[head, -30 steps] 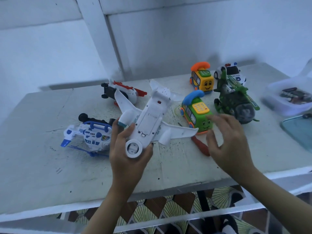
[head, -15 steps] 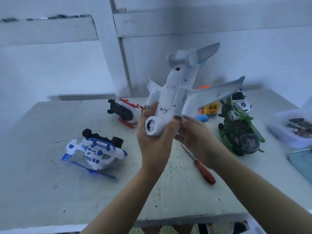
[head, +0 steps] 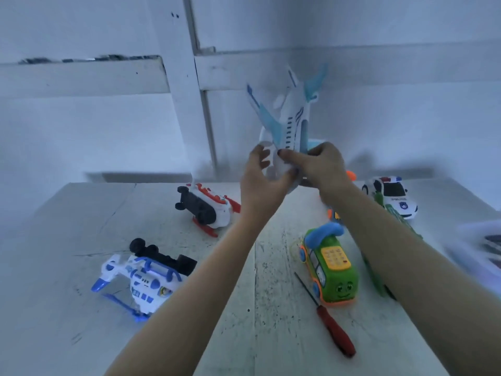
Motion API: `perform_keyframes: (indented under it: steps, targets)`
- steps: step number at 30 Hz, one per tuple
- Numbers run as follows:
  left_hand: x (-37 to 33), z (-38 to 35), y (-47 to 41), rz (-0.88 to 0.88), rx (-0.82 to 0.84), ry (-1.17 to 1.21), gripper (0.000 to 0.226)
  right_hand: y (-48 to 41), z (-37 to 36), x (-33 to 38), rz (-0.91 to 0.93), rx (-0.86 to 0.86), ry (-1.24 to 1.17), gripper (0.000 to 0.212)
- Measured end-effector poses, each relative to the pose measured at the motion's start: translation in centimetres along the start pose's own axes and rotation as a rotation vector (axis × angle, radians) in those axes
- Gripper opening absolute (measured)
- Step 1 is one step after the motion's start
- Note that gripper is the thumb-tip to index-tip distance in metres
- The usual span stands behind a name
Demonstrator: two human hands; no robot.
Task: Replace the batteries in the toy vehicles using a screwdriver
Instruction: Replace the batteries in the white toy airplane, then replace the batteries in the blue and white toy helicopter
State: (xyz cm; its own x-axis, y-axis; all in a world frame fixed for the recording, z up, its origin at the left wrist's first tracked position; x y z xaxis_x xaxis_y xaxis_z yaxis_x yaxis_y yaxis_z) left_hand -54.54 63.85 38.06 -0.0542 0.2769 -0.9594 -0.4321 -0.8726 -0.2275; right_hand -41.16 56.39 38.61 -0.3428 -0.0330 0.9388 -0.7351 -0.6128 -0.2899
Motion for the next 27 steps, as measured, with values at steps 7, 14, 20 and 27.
perform_keyframes:
  steps: [7,14,20,27]
  targets:
    - [6.4,-3.6,-0.2,0.230,0.114,-0.034,0.066,-1.5,-2.1,-6.9,-0.117,0.154,0.463,0.061]
    - [9.7,-4.3,-0.2,0.335,0.086,-0.032,0.027,-0.8,-4.0,-9.4,-0.098,0.265,0.642,0.056]
    - [12.0,-3.9,-0.7,0.440,0.079,-0.005,0.028,-0.3,-4.6,-9.4,-0.115,0.363,0.695,0.035]
    - [13.0,-3.9,0.5,0.520,0.096,-0.019,0.051,-0.4,-5.1,-9.7,-0.157,0.425,0.709,0.029]
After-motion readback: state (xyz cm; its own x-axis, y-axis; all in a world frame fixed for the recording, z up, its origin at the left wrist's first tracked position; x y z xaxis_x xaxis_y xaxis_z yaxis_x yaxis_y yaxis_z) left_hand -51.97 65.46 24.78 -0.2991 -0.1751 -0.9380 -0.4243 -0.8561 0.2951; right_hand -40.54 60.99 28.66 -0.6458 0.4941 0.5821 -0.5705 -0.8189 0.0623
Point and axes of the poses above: each hand's wrist, its own y-axis away from the middle knuckle, its own z-axis out of the back of the hand, x = y × z, the point moved 10 cm from there along -y, towards the middle knuckle, and after that the axes turned 10 degrees about z, right-handed, at the moved point
